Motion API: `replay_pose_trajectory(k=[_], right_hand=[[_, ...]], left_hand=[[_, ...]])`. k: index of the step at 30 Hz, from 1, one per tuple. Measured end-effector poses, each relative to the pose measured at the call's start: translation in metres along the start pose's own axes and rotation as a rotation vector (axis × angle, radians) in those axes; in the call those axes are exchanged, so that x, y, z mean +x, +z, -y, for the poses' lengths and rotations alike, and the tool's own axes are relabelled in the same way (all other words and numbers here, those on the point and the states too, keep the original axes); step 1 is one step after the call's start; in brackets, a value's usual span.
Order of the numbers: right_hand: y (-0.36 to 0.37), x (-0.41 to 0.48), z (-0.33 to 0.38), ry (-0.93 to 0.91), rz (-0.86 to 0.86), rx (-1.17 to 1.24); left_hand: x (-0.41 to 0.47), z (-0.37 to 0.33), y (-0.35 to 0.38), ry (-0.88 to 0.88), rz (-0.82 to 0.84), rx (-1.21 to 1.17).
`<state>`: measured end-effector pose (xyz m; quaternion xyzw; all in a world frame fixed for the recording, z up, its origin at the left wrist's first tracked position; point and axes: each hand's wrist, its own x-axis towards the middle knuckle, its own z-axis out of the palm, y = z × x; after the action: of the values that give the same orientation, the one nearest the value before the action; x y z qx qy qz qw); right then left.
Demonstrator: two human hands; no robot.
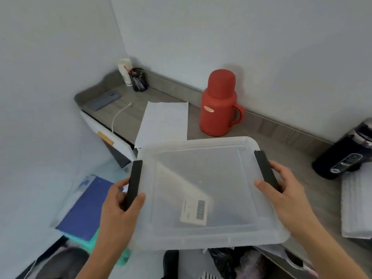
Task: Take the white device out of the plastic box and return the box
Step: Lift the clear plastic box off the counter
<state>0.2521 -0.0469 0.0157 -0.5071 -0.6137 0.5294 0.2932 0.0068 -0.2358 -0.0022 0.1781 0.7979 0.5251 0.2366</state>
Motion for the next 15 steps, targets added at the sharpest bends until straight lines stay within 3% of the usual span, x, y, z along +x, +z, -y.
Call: replay_pose_trajectory(k=[4,15], right_hand=[[0.024,-0.014,-0.007,-0.007,0.257,-0.042],[0.145,-0.112,-0.022,-0.110,0.873,-0.151]], left_hand=[[-0.072,0.037,-0.036,-0.186,-0.213,-0.043],[-0.252,0.115,-0.135,-0.416,-0.708,-0.146]])
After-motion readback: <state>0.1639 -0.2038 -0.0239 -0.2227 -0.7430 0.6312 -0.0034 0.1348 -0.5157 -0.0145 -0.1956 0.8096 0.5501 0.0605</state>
